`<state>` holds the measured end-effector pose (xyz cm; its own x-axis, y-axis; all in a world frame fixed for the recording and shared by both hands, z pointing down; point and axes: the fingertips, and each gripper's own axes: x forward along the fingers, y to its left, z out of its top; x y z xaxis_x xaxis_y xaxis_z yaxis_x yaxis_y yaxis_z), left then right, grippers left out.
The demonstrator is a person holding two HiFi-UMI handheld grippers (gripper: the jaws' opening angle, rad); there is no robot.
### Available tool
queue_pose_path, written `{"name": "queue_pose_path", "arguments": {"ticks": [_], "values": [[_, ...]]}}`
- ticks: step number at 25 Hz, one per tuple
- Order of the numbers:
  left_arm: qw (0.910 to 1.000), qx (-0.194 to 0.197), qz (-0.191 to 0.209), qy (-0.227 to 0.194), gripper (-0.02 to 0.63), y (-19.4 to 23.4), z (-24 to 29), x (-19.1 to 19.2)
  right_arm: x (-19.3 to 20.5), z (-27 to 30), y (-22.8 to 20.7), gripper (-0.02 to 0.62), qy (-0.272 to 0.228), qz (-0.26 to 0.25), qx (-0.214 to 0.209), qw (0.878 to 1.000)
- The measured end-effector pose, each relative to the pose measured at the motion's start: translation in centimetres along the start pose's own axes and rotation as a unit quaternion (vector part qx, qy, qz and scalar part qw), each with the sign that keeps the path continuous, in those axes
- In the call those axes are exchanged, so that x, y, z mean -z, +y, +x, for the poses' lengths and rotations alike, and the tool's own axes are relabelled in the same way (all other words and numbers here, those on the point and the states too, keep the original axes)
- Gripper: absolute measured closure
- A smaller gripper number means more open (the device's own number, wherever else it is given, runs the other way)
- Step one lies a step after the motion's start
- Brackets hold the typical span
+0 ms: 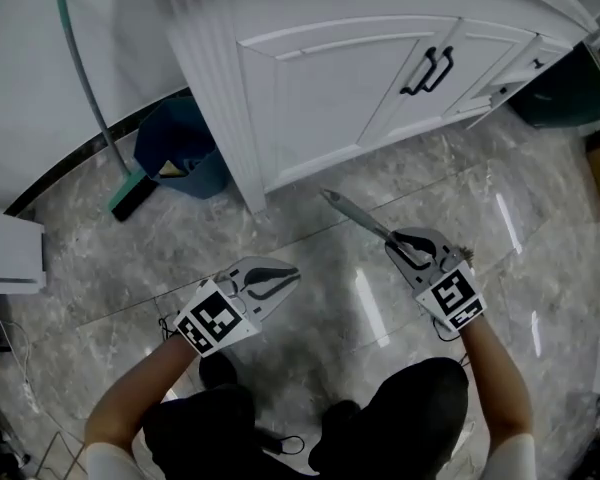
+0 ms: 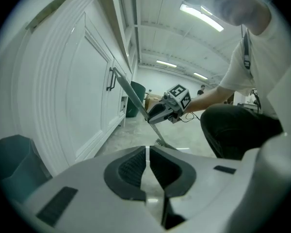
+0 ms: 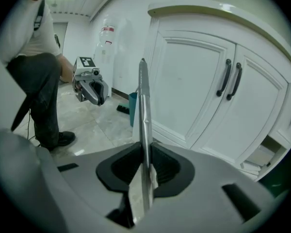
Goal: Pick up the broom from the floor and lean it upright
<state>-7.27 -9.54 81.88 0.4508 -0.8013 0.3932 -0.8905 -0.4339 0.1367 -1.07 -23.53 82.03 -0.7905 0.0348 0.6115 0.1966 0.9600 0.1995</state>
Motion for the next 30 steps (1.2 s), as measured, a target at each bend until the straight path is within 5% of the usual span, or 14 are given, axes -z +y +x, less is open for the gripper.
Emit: {"name": "queue_pose_path", "arguments": {"ticks": [8,14,20,30], "values": [[0.9992,-0.03,0.027,-0.004,0.584,0.0,-2.5,-8.0,-4.1,-5.4,-4.1,0.522,-0.056,0.052,0.069,0.995],[0.9959,-0.075,-0.006,-0.049,0.584,1.5,-3.8,-13.4,-6.9,-8.1,-7.0,0.522,-0.085,0.088,0.105,0.987],[0.9928,-0.1,-0.034,-0.056,0.584,1.1,-3.7,-15.2,-9.1,-9.5,-8.9,0.522,-0.107,0.104,0.126,0.981],[0.9931,-0.095,-0.011,-0.068,0.584,-0.1,-4.5,-16.2,-11.9,-9.9,-10.6,0.523,-0.126,0.122,0.142,0.974]]}}
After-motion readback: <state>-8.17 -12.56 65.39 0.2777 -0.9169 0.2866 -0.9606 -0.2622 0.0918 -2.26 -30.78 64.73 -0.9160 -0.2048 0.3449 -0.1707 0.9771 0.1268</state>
